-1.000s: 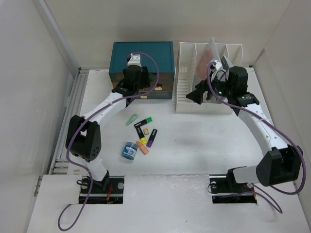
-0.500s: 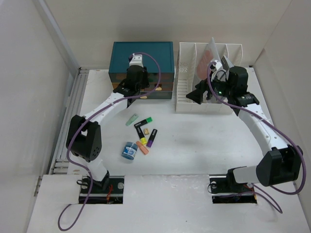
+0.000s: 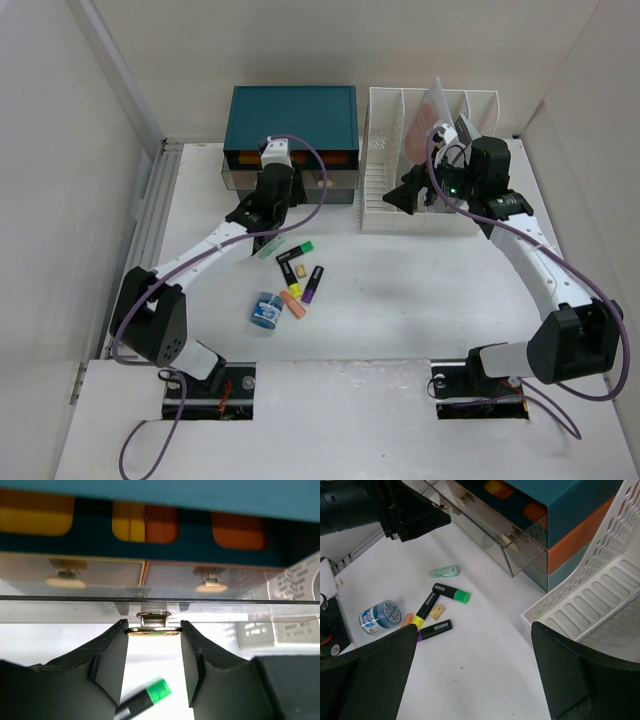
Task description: Organize the desk
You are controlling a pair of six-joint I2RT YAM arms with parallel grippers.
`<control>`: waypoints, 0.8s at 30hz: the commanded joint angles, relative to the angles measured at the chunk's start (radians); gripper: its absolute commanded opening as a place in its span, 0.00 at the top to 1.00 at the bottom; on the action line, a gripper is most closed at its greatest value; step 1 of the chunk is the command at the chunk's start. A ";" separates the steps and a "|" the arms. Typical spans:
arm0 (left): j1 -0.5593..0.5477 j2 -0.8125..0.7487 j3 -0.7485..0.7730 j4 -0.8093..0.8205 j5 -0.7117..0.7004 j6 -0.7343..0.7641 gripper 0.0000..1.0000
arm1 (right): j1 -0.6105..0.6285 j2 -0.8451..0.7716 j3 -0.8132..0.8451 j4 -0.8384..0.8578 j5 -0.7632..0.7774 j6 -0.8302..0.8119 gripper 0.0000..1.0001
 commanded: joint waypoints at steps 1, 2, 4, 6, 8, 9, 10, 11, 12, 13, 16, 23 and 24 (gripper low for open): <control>-0.026 -0.077 -0.071 -0.015 0.023 -0.072 0.80 | -0.001 -0.020 -0.007 0.043 -0.011 0.011 0.00; -0.026 -0.087 -0.082 -0.015 0.023 -0.086 0.80 | -0.001 -0.020 -0.007 0.043 -0.011 0.011 0.00; -0.036 -0.116 -0.109 -0.006 0.023 -0.095 0.80 | -0.001 -0.011 -0.007 0.043 -0.011 0.011 0.00; -0.036 -0.135 -0.128 -0.006 0.023 -0.106 0.80 | -0.001 -0.011 -0.007 0.043 -0.011 0.011 0.00; -0.036 -0.149 -0.146 -0.006 0.023 -0.106 0.80 | -0.001 -0.011 -0.007 0.043 -0.011 0.011 0.00; -0.036 -0.149 -0.146 -0.006 0.023 -0.106 0.80 | -0.001 -0.011 -0.007 0.043 -0.011 0.011 0.00; -0.036 -0.159 -0.146 -0.006 0.023 -0.106 0.78 | -0.001 -0.011 -0.007 0.043 -0.011 0.011 0.00; -0.036 -0.160 -0.146 -0.006 0.023 -0.106 0.73 | -0.001 -0.011 -0.007 0.043 -0.011 0.011 0.00; -0.036 -0.160 -0.146 -0.006 0.023 -0.106 0.64 | -0.001 -0.011 -0.007 0.043 -0.011 0.011 0.00; -0.036 -0.160 -0.146 -0.006 0.013 -0.106 0.53 | -0.001 -0.011 -0.007 0.043 -0.020 0.011 0.00; -0.036 -0.160 -0.125 -0.024 0.013 -0.106 0.21 | -0.001 -0.011 -0.007 0.043 -0.033 -0.010 0.00; -0.086 -0.265 -0.108 -0.098 0.031 -0.116 0.01 | -0.001 -0.011 -0.017 0.043 -0.117 -0.045 0.00; -0.106 -0.311 -0.108 -0.107 0.031 -0.116 0.01 | -0.001 -0.011 -0.017 0.043 -0.129 -0.059 0.00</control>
